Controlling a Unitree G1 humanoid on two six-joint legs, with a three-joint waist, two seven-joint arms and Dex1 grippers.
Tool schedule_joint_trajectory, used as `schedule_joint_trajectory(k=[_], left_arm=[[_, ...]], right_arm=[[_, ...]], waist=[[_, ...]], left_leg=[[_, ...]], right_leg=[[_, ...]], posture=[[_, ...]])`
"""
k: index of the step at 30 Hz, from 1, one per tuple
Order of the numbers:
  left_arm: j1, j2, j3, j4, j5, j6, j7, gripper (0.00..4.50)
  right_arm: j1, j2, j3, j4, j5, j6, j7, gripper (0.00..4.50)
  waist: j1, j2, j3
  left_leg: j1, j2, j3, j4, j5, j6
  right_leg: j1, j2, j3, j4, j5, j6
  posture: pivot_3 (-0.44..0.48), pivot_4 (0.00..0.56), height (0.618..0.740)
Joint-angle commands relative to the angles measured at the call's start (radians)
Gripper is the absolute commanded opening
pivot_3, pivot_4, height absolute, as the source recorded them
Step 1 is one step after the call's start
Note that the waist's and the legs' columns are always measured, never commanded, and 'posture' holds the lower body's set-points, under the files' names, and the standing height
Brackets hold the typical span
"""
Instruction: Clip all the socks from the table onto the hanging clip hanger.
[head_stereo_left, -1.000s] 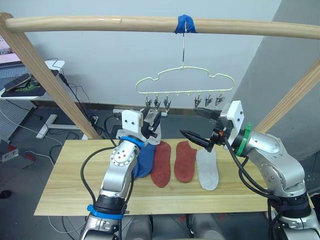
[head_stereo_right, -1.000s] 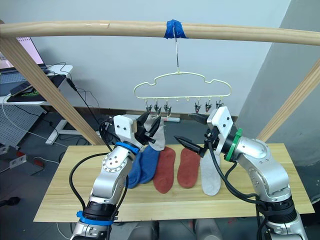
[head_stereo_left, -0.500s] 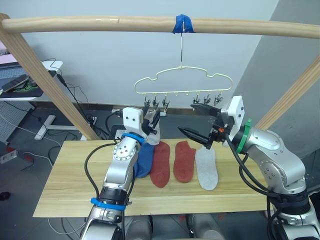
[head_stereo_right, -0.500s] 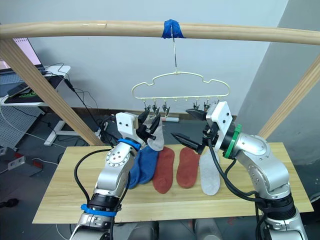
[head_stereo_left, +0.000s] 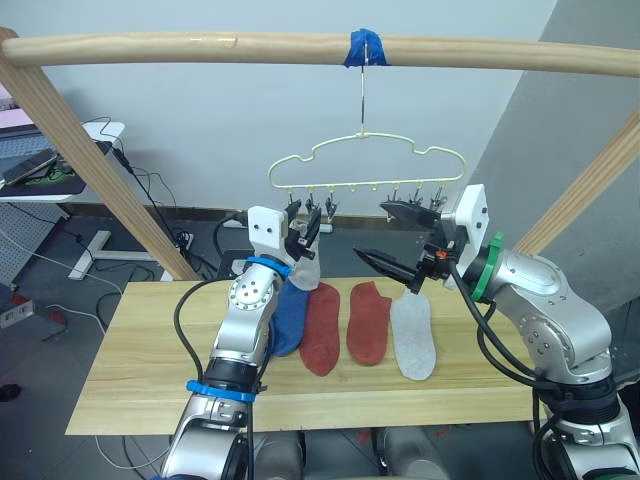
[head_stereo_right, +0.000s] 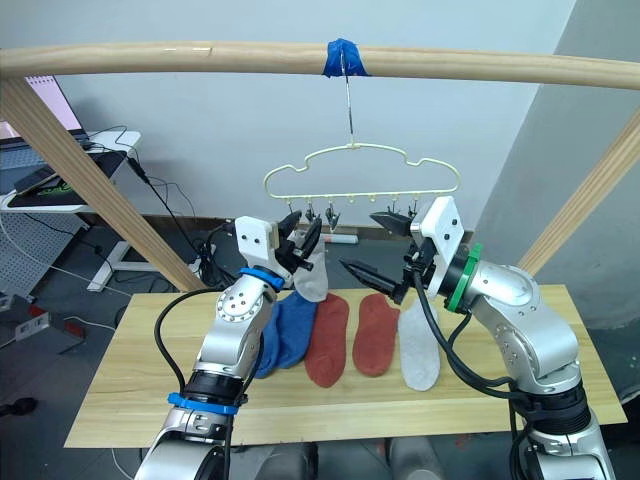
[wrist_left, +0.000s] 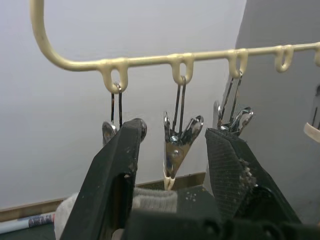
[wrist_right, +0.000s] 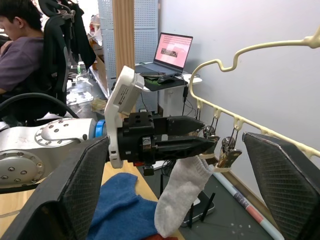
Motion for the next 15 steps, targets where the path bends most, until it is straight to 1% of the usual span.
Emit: schedule_joint_trajectory(k=[1,15], left_arm=[[-0.030,0.005,0.016,-0.002,0.008,-0.033,0.004,2.19],[-0.063,0.003,0.013,0.030,0.011,-0.055,0.006,2.19]], right_arm=[[-0.016,0.003,-0.007,-0.051,0.023,-0.011,-0.004,4.50],[-0.021,0.002,-0.009,-0.051,0.028,-0.017,-0.003,4.50]], waist=[[0.000,0.000,0.000],[-0.001,0.000,0.000]], left_leg=[[0.000,0.000,0.000,0.000,0.000,0.000],[0.000,0.000,0.000,0.000,0.000,0.000]], right_leg=[[0.000,0.000,0.000,0.000,0.000,0.000],[0.000,0.000,0.000,0.000,0.000,0.000]], posture=[[-0.124,0.165,0.740],[-0.133,0.160,0.740]])
